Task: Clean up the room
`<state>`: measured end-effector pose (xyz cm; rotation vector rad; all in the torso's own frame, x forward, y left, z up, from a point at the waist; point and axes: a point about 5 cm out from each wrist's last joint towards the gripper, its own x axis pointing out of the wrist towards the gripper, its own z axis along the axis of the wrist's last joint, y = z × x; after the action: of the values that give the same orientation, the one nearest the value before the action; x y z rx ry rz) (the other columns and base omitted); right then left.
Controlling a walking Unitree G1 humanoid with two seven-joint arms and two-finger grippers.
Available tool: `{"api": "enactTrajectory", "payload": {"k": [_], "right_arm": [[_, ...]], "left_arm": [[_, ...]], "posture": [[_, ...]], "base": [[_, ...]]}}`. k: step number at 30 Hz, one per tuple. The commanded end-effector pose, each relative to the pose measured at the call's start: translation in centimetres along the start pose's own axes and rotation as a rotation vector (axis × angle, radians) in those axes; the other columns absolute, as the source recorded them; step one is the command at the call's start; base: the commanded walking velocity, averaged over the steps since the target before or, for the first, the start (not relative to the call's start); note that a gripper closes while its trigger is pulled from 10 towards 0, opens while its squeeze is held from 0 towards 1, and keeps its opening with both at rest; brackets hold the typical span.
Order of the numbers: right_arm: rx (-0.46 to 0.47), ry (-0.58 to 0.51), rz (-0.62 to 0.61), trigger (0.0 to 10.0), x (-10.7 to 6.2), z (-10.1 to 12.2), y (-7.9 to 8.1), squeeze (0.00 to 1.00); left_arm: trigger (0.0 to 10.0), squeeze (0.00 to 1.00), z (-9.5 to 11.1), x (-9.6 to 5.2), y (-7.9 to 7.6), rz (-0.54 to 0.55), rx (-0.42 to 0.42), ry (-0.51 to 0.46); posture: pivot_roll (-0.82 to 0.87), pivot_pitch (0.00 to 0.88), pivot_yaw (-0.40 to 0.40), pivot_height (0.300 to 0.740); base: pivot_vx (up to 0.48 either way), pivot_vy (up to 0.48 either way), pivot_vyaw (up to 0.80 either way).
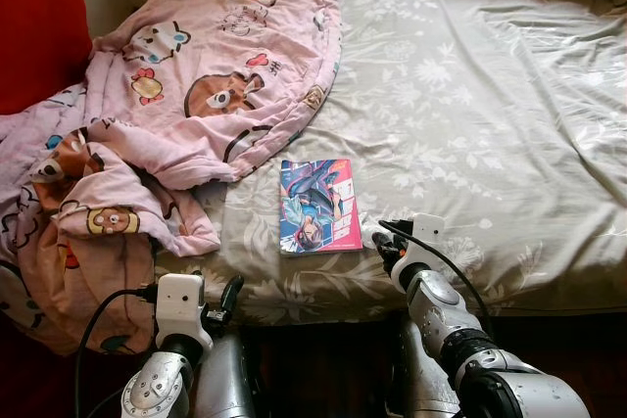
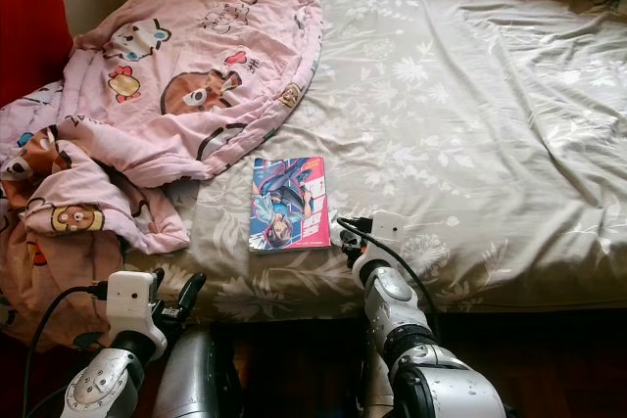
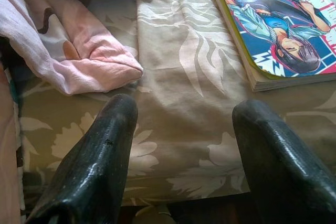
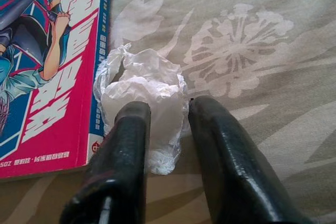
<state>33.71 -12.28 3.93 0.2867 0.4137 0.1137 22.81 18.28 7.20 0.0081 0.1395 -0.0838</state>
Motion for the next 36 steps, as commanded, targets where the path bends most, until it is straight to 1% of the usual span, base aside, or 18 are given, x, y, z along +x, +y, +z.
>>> {"api": "enactTrajectory", "payload": {"k": [1, 4, 7, 15, 22, 23, 25, 26, 30, 31, 32, 34, 35, 36], "right_arm": [[0.007, 0.028, 0.011, 0.0, -0.1, -0.8, 0.3, 0.0], [-0.001, 0.023, 0.041, 0.0, -0.1, -0.8, 0.7, 0.0], [-0.003, 0.023, 0.045, 0.0, -0.1, -0.9, 0.8, 0.0], [-0.011, 0.025, 0.04, 0.0, -0.1, -0.9, 0.7, 0.0], [-0.028, 0.015, 0.022, 0.0, -0.1, -0.8, 0.4, 0.0], [-0.065, 0.004, -0.014, 0.0, -0.2, -0.7, -0.2, 0.0], [-0.08, 0.0, -0.025, 0.0, -0.3, -0.6, -0.3, 0.0], [-0.099, -0.017, -0.041, 0.0, -0.3, -0.4, -0.7, 0.0], [-0.111, -0.054, -0.057, 0.0, -0.4, 0.1, -1.0, 0.0], [-0.13, -0.129, -0.07, 0.0, -0.5, 1.2, -1.4, 0.0], [-0.13, -0.129, -0.07, 0.0, -0.5, 1.2, -1.4, 0.0], [-0.14, -0.195, -0.086, 0.0, -0.6, 2.2, -1.7, 0.0], [-0.14, -0.195, -0.086, 0.0, -0.6, 2.2, -1.7, 0.0], [-0.139, -0.224, -0.094, 0.0, -0.7, 2.6, -1.9, 0.0]], "left_arm": [[10.0, 0.0, -0.4, -0.2, 0.0, 0.005, 0.014, 0.023], [10.0, 0.0, -0.4, -0.2, 0.1, 0.007, 0.014, 0.023], [10.0, 0.0, -0.4, -0.2, 0.1, 0.007, 0.014, 0.024], [10.0, 0.0, -0.4, -0.2, 0.1, 0.008, 0.015, 0.025], [10.0, 0.0, -0.5, 0.0, 0.0, 0.007, 0.014, 0.024], [10.0, 0.0, -0.5, 0.1, 0.0, 0.007, 0.014, 0.023], [10.0, 0.0, -0.5, 0.1, 0.0, 0.007, 0.014, 0.022], [10.0, 0.0, -0.5, 0.2, 0.0, 0.007, 0.013, 0.021], [10.0, 0.0, -0.4, 0.2, -0.1, 0.008, 0.013, 0.02], [10.0, 0.0, -0.4, 0.3, 0.0, 0.009, 0.012, 0.018], [10.0, 0.0, -0.4, 0.3, 0.0, 0.009, 0.012, 0.018], [10.0, 0.0, -0.4, 0.4, 0.0, 0.01, 0.012, 0.017], [10.0, 0.0, -0.4, 0.4, 0.0, 0.01, 0.012, 0.017], [10.0, 0.0, -0.4, 0.5, 0.0, 0.009, 0.012, 0.016]], "posture": [[0.08, 0.216, 0.038, 0.553], [0.08, 0.215, 0.037, 0.553], [0.08, 0.213, 0.037, 0.553], [0.08, 0.212, 0.035, 0.553], [0.08, 0.207, 0.034, 0.553], [0.08, 0.204, 0.033, 0.553], [0.08, 0.204, 0.033, 0.553], [0.07, 0.201, 0.033, 0.553], [0.07, 0.2, 0.032, 0.553], [0.07, 0.197, 0.03, 0.553], [0.07, 0.197, 0.03, 0.553], [0.06, 0.194, 0.028, 0.553], [0.06, 0.194, 0.028, 0.553], [0.06, 0.194, 0.028, 0.553]], "base": [[0.0, 0.0, 0.0], [0.0, 0.0, 0.0], [0.0, 0.0, 0.0], [0.0, 0.0, 0.0], [0.0, 0.0, 0.0], [0.0, 0.0, 0.0], [0.0, 0.0, 0.0], [0.0, 0.0, 0.0], [0.0, 0.0, 0.0], [0.0, 0.0, 0.0], [0.0, 0.0, 0.0], [0.0, 0.0, 0.0], [0.0, 0.0, 0.0], [0.0, 0.0, 0.0]]}}
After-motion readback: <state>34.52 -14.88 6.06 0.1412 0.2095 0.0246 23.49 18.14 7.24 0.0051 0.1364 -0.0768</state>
